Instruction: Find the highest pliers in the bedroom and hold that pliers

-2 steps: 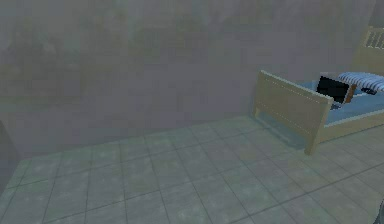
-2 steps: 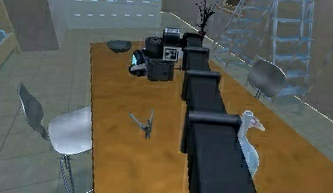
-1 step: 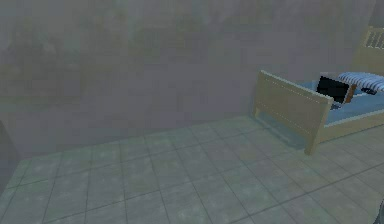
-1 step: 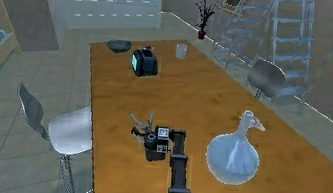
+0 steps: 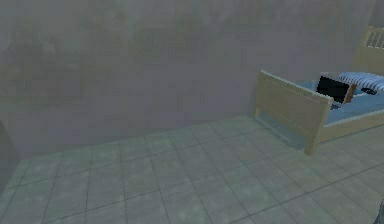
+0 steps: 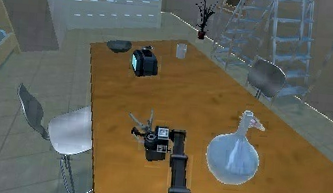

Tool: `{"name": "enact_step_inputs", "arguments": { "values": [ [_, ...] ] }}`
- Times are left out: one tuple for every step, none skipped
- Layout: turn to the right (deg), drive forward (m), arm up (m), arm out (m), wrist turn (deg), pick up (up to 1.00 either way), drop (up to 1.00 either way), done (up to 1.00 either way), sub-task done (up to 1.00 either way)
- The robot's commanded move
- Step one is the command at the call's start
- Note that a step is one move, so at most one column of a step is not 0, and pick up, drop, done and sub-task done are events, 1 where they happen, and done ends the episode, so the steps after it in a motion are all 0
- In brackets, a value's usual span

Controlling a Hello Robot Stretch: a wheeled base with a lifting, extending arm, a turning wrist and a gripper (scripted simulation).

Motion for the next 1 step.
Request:
{"name": "enact_step_inputs", "arguments": {
  "values": [
    [0.0, 0.0, 0.1, 0.0, 0.0, 0.0, 0.0, 0.0, 0.0]
  ]
}}
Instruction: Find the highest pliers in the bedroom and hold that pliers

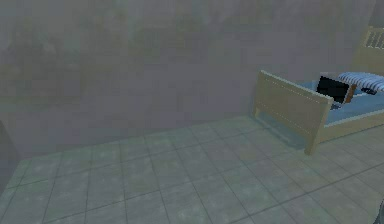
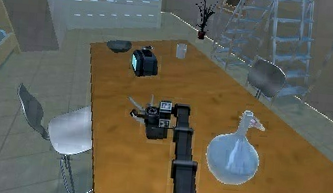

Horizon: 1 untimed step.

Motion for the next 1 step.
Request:
{"name": "enact_step_inputs", "arguments": {
  "values": [
    [0.0, 0.0, 0.0, 0.0, 0.0, 0.0, 0.0, 1.0, 0.0]
  ]
}}
